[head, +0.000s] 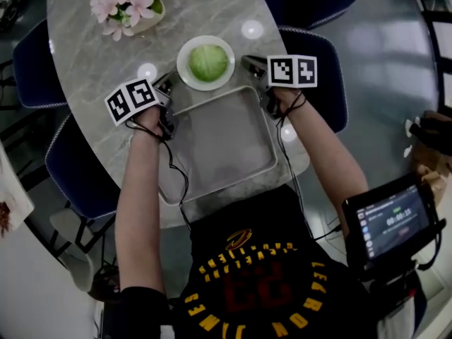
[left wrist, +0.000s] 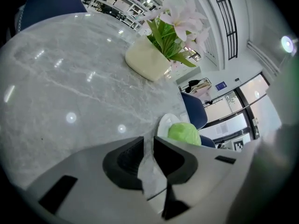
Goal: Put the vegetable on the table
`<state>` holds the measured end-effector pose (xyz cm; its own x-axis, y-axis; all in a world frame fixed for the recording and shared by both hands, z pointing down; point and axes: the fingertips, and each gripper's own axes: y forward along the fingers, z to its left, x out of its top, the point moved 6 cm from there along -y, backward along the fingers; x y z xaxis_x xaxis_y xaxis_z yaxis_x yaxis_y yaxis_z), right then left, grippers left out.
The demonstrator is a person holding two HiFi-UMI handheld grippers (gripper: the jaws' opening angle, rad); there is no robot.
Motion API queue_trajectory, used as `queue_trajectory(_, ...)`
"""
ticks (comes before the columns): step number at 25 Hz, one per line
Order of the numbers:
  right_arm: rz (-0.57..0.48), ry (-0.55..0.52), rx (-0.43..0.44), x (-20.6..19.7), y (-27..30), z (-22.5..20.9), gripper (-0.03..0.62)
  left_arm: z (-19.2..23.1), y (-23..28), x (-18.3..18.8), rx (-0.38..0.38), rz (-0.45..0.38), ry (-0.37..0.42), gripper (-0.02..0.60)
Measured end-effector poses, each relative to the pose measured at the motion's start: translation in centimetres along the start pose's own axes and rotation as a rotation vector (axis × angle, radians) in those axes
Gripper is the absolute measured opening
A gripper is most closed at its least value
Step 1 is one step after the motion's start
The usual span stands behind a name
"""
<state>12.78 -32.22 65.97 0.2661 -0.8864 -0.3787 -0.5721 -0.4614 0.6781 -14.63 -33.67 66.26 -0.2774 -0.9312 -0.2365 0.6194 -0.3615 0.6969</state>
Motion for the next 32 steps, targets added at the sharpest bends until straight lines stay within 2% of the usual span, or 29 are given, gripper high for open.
queue_trajectory(4, -0.032, 0.017, -0.015, 0.1, -0.9, -0.2, 0.026, 1.4, -1.5, 0.9, 0.019, -0.095, -0.05, 0.055)
queue_trajectory(7, -0.064, -0.009, -0.032, -0.2, -3.8, 1.0, 0.026, -0.2, -4.6, 0.5, -0.035, -0.183, -0.061, 0.055)
queue_trajectory(9, -0.107, -0.015, -0.03, -0.8, -7.0, 2.8, 0.026, -2.7, -7.6, -0.9, -0.067, -0.212, 0.004, 0.055)
queue_trajectory(13, -0.18, -0.062, 0.077, -1.2, -9.0, 6.6, 0.026, -6.1, -11.4, -4.3, -0.083, -0.267, 0.175, 0.055)
queue_trajectory(16, -0.171, -0.081, 0.143, -3.2, -8.9, 8.7, 0.025, -7.1, -12.2, -8.9, -0.082, -0.235, 0.246, 0.055)
queue_trajectory(19, -0.131, -0.107, 0.19, -6.5, -9.5, 10.9, 0.025, -8.3, -13.4, -14.6, -0.1, -0.157, 0.294, 0.055)
queue_trajectory(23, -0.101, -0.172, 0.275, -10.8, -11.0, 14.8, 0.024, -9.4, -15.7, -20.1, -0.127, -0.099, 0.32, 0.055)
queue_trajectory(27, -0.106, -0.256, 0.317, -13.6, -12.4, 17.8, 0.025, -10.3, -17.6, -21.9, -0.132, -0.134, 0.337, 0.055)
queue_trajectory(32, -0.133, -0.341, 0.337, -16.0, -14.9, 20.9, 0.025, -13.3, -20.2, -21.6, -0.16, -0.211, 0.426, 0.055)
